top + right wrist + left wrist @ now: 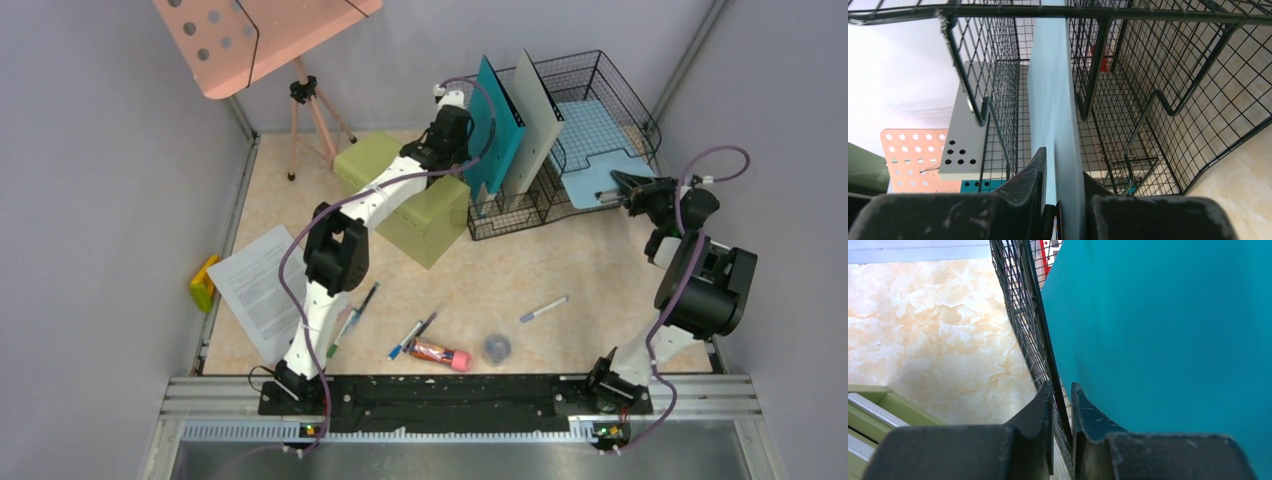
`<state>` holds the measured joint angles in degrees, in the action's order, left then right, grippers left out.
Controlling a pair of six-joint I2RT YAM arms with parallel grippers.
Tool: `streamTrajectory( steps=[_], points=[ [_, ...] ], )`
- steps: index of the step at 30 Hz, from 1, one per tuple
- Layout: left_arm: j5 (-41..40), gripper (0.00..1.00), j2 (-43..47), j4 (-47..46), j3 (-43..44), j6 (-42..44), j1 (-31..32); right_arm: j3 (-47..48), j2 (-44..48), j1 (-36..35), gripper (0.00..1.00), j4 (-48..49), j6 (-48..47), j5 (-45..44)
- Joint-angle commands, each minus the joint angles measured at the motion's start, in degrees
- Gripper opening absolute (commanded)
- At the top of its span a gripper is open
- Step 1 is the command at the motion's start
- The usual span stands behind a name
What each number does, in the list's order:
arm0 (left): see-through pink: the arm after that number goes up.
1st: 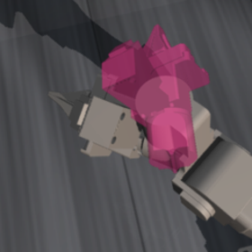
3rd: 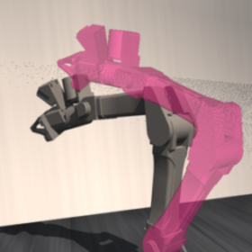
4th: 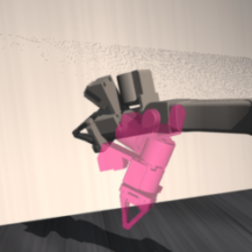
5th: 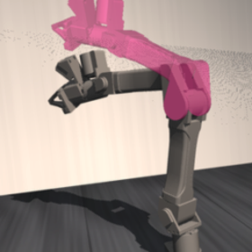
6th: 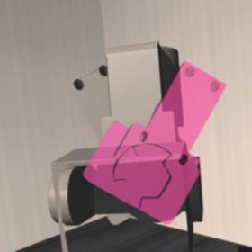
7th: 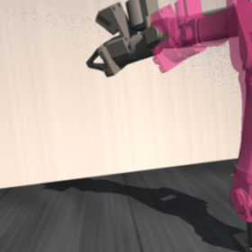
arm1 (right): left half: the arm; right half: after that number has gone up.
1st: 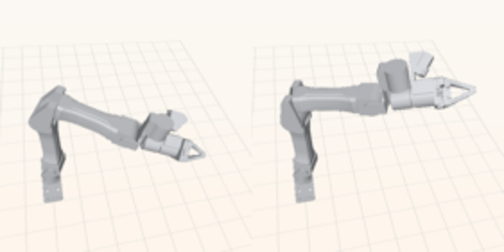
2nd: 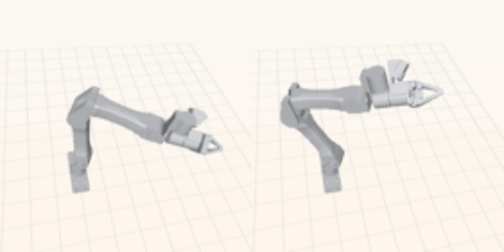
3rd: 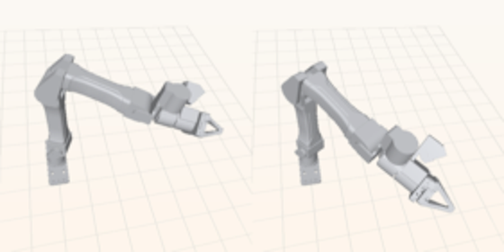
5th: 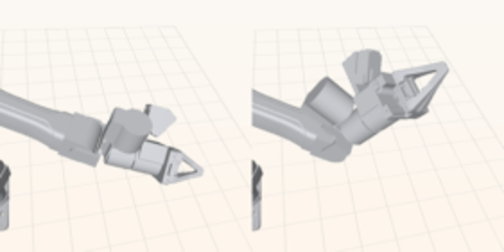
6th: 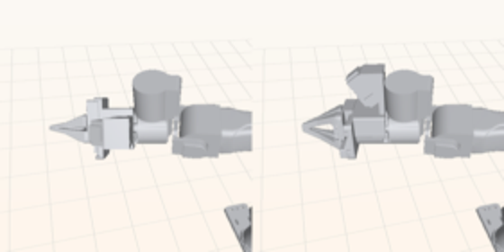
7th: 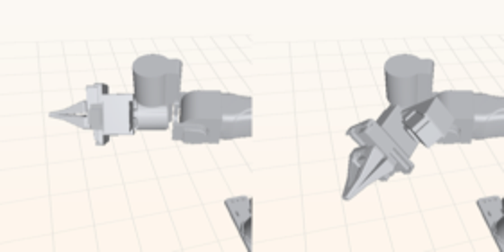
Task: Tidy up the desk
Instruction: Place the folder in the storage box.
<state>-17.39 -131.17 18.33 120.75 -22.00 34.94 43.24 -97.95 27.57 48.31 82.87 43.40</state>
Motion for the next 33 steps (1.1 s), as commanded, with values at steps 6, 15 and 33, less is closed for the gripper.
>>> streamTrajectory(
  steps=[6, 15, 33],
  points=[
    [9.77, 0.0, 3.11, 5.6, -0.54, 3.89, 0.2, 7.67, -2.41, -4.91, 0.0, 4.68, -5.64, -7.01],
    [10.84, 0.0, 3.23, 5.45, -0.87, 3.37, -0.46, 11.78, -3.07, -7.65, 0.0, 1.9, -8.16, -10.39],
    [11.48, 0.0, 3.98, 5.41, -1.17, 2.97, -0.83, 13.54, -8.16, -9.86, 0.18, 5.93, -4.1, -11.23]
  ],
)
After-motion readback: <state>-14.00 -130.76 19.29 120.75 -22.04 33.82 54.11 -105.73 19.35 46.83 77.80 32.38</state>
